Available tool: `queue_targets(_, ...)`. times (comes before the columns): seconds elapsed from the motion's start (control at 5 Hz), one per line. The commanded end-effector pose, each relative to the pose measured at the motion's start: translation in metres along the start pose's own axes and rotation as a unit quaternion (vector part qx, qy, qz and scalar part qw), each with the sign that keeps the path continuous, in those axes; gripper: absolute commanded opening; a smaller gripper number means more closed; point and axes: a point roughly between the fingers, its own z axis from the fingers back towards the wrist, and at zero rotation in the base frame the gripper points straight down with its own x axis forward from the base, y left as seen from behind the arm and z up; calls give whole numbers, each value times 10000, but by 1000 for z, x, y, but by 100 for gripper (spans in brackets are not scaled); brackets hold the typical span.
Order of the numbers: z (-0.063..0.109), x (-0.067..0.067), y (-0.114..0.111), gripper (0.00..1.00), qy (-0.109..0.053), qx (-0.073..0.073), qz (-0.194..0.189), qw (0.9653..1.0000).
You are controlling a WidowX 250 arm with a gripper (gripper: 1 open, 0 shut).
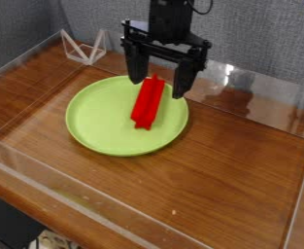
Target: Put the red object on the left side
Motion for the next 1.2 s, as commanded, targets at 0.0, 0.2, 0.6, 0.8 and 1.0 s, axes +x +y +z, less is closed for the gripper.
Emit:
queue_targets(0.0,-18,1,11,100,133,-2,90,9999)
queue_targets(0.2,-31,3,19,100,305,47,-187,9993)
queue_targets(0.6,-18,8,37,0,267,72,-405,9988)
queue_targets(0.8,23,7,40,0,-126,40,-234,9996)
queue_targets(1.0,53,-1,42,0,-445,23,-168,9989)
